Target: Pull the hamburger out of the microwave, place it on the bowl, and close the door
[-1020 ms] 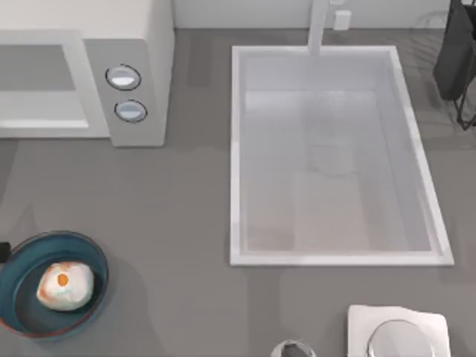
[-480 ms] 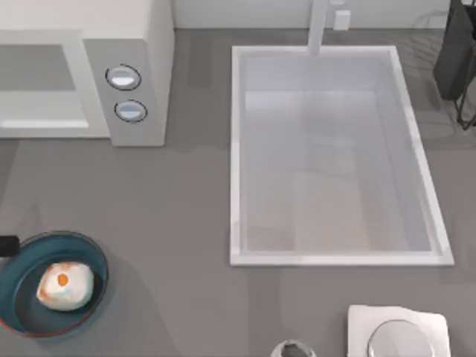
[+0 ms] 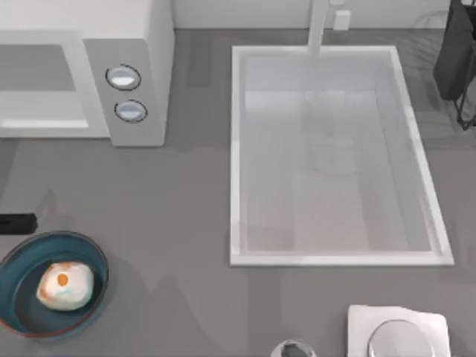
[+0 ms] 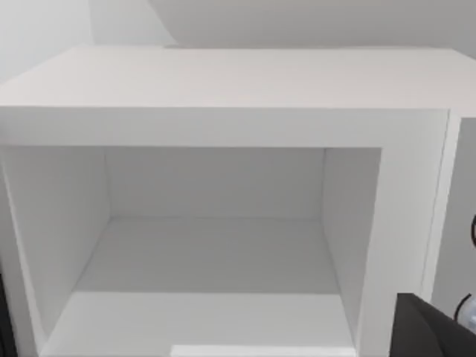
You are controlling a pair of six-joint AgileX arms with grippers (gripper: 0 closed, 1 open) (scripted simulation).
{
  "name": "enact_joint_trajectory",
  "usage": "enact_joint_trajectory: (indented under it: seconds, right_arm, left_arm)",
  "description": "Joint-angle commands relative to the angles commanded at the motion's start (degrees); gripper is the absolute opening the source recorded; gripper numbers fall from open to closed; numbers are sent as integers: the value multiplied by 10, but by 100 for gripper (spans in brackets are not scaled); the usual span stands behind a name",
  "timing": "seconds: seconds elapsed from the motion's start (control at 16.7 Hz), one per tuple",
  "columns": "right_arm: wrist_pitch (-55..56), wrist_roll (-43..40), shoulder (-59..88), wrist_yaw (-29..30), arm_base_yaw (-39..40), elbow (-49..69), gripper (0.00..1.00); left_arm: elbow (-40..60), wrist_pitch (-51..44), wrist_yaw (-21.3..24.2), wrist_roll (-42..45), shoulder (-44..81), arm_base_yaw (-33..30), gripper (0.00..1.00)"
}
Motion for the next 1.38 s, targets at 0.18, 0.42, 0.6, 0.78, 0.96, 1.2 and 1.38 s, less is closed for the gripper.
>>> enact_joint_trajectory:
  seconds: [0.18,0.42,0.6,0.78,0.96,1.2,1.38]
  right_arm:
    - [0,0,0,0,0,0,100]
    - [0,0,0,0,0,0,100]
    - [0,0,0,0,0,0,100]
    - [0,0,0,0,0,0,100]
    - [0,0,0,0,0,0,100]
    - [0,0,0,0,0,0,100]
    - [0,0,0,0,0,0,100]
  left_arm:
    - [5,-8,7,7,5,9,0]
    - [90,-90,63,90,90,96,0]
    - [215,-203,131,194,206,222,0]
    - [367,-346,208,303,336,371,0]
    - [517,-498,283,397,458,501,0]
    - [673,-665,366,481,582,597,0]
    - [737,-735,403,512,635,623,0]
